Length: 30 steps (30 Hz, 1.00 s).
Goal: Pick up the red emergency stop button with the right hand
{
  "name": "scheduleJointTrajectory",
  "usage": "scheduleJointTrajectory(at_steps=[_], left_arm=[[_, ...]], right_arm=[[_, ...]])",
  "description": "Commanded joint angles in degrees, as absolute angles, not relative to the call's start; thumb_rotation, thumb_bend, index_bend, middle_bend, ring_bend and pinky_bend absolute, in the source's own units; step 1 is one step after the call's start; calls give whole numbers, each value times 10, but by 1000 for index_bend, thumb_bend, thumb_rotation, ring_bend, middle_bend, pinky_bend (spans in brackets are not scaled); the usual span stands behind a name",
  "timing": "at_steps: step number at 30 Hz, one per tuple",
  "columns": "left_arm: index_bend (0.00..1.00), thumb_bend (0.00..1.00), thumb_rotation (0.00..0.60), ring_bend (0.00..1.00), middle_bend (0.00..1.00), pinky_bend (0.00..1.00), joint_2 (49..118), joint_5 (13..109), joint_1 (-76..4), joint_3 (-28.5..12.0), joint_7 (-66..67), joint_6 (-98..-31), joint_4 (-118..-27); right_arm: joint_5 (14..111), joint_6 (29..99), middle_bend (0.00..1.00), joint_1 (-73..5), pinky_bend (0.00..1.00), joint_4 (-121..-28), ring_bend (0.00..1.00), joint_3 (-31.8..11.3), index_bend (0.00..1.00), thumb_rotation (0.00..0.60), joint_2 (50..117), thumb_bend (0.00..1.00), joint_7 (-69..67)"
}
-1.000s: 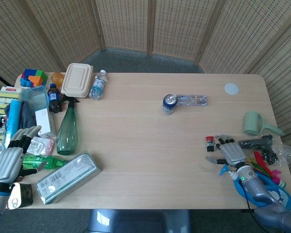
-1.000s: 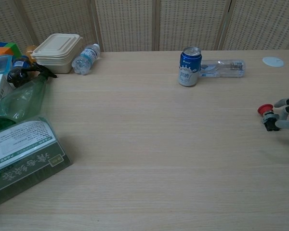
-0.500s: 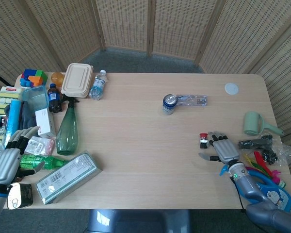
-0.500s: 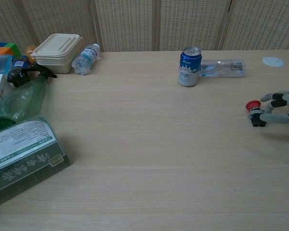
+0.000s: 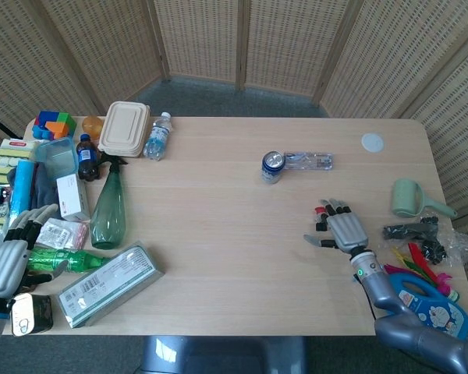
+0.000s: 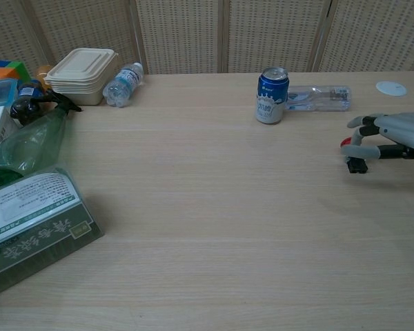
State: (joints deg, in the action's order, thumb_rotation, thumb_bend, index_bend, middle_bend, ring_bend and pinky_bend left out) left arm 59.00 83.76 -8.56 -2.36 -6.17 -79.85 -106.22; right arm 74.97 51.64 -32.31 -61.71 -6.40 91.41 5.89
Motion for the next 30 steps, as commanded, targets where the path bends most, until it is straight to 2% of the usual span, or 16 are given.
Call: scheduleJointTrajectory(at_steps=[1, 9, 30], left_arm=[[0, 297, 600, 0, 0, 0, 591, 839, -86, -24, -63, -798, -1061], [0, 298, 600, 0, 0, 0, 590, 838, -85, -23, -63, -799, -1061], [0, 298, 600, 0, 0, 0, 589, 838, -80, -22, -44, -804, -1075]], right_arm=[[743, 518, 0, -330, 0, -636, 0, -71, 330, 13, 913, 121, 78], [740, 492, 0, -348, 0, -621, 0, -69, 330, 11, 933, 121, 74], [752, 450, 0, -365, 0, -455, 0, -67, 333, 13, 967, 120, -31]])
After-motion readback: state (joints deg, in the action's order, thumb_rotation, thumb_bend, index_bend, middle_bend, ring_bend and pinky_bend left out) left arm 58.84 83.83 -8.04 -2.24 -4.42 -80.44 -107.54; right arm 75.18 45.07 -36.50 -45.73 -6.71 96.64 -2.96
